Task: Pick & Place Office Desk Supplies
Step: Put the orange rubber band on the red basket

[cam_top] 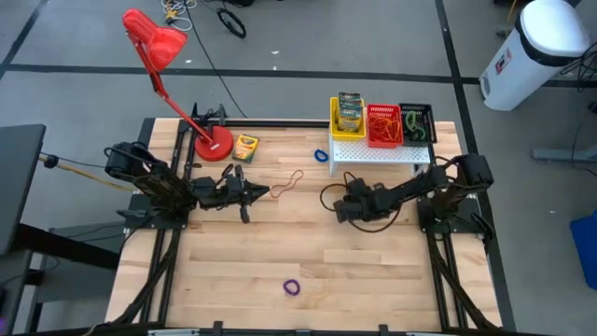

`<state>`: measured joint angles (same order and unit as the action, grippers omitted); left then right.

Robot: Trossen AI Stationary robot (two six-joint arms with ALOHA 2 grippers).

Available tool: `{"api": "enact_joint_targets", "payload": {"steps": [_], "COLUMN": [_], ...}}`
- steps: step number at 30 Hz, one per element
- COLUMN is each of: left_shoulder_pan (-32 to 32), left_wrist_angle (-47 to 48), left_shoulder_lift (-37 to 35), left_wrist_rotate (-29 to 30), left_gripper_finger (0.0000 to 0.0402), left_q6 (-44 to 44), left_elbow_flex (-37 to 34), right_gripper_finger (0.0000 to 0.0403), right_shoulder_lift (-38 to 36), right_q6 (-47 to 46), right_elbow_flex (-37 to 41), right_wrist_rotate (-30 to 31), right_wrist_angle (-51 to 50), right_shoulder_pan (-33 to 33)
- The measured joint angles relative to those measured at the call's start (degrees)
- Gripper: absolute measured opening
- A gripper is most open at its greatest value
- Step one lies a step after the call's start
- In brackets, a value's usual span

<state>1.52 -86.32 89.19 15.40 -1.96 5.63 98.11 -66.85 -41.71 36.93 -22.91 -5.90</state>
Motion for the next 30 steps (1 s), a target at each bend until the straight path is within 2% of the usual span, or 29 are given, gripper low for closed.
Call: {"api": "enact_joint_targets", "payload": {"steps": [5,13,23,26,30], "left_shoulder_pan": [0.0,0.0,0.0,0.0,0.0], "left_wrist_angle": [0.0,0.0,0.0,0.0,0.0], "left_shoulder_lift": [0.0,0.0,0.0,0.0,0.0], "left_wrist_rotate": [0.0,0.0,0.0,0.0,0.0], "left_gripper_finger": [0.0028,0.0028,0.0028,0.0028,0.0028], "left_q6": [0.0,0.0,0.0,0.0,0.0], "left_elbow_flex": [0.0,0.0,0.0,0.0,0.0], "right_gripper_finger": [0.0136,0.0011,0.0007,0.002,0.0053], "right_shoulder_lift": [-0.3,-3.4,-13.4,-13.7,-13.4], "right_q6": [3.7,6.3,5.2,2.2,0.3], "right_elbow_flex": [0.7,1.0,0.9,0.9,0.9], "right_wrist_rotate": [-1.6,-4.6,-3.6,-2.5,-0.4], "right_wrist_angle": [2.3,1.5,1.7,1.6,1.1], "right_shoulder_pan": [1.2,-0.3,-6.7,-6.9,-4.0]}}
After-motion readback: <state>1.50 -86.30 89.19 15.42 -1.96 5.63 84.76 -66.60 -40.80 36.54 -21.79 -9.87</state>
